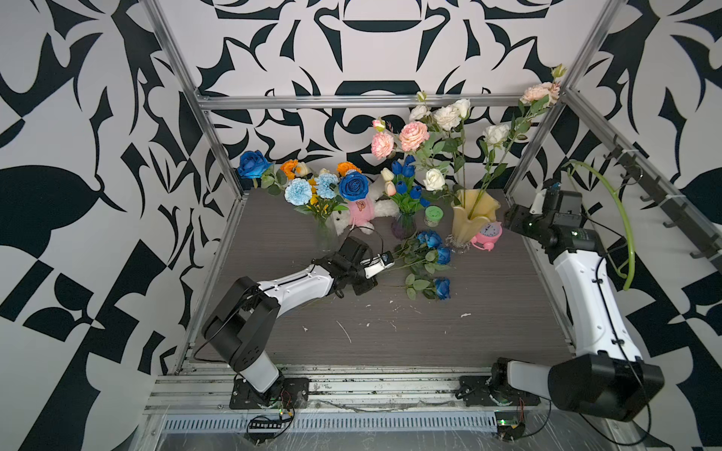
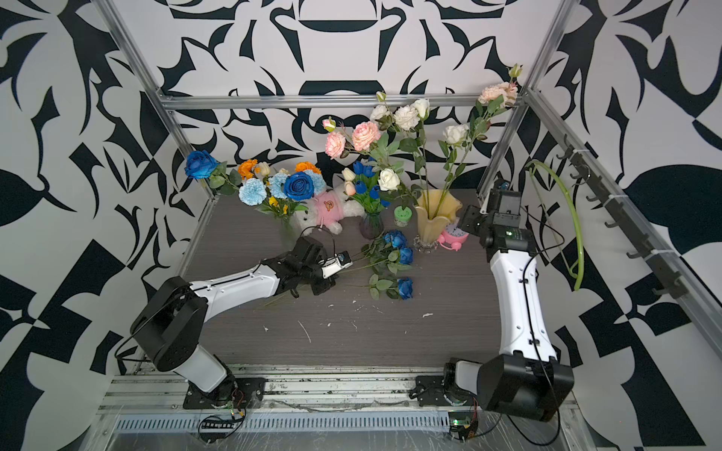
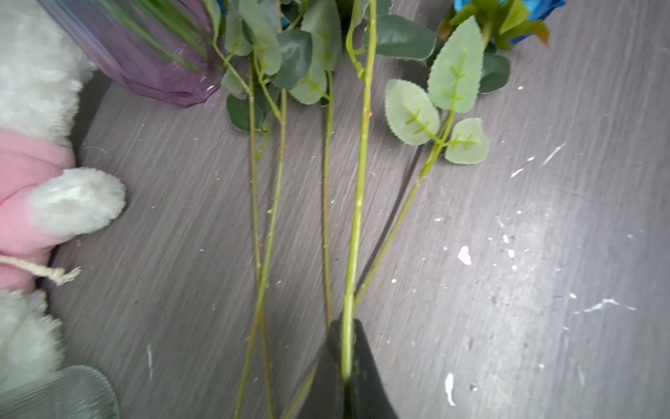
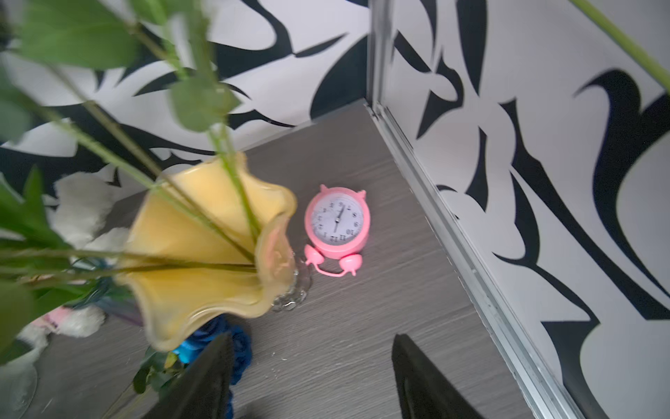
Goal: Pick out blue flowers from the vase
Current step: Place the flower at the center of the board.
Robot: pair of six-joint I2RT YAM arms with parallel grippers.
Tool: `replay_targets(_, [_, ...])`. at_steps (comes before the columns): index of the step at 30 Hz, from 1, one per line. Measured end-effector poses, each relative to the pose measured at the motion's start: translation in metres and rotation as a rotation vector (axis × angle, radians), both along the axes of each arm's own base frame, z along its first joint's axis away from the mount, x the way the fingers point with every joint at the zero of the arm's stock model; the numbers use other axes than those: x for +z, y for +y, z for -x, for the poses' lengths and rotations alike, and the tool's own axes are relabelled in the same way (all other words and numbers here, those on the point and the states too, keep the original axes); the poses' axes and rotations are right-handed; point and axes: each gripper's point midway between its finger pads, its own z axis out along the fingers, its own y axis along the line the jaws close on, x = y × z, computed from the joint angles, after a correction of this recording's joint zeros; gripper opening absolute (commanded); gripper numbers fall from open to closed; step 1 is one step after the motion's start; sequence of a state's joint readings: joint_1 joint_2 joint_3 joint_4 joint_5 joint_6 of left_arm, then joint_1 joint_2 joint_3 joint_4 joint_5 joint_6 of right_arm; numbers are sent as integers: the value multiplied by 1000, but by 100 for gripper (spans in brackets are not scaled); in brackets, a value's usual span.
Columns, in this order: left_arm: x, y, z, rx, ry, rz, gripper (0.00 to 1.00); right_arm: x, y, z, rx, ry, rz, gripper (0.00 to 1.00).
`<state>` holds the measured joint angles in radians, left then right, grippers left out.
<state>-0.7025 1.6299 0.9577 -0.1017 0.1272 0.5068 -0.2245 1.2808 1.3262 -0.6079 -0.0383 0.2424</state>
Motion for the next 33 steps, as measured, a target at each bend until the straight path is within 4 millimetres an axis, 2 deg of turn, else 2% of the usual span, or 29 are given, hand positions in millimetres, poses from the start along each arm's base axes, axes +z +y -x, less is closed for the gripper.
replay_targets(2, [-2,-2,-3,-3,-3,9,0,-4,-4,-6,1,12,-21,61])
replay_targets(6, [-12,-8,-5,-16,6,19,0,-6,3,-25,57,7,-66,58])
replay_targets(11, [-22,-12,-7,-24,14,17,0,-19,10,-39,102,18,-112,52])
replay_targets(16, [-22,-17,-13,-33,6,20,0,-30,13,-57,123,28,-153,46])
replay_targets(22, [-20,-21,-17,-42,-9,26,0,-37,19,-68,152,27,-177,46])
replay_targets(25, [-23,-21,-17,-42,-5,22,4,-36,24,-73,172,25,-177,46])
replay_targets(28, [-25,-22,-18,-44,-4,18,13,-36,35,-80,205,28,-178,46])
replay_targets(33, [-23,-22,-20,-42,-16,17,20,-47,43,-89,226,59,-172,44])
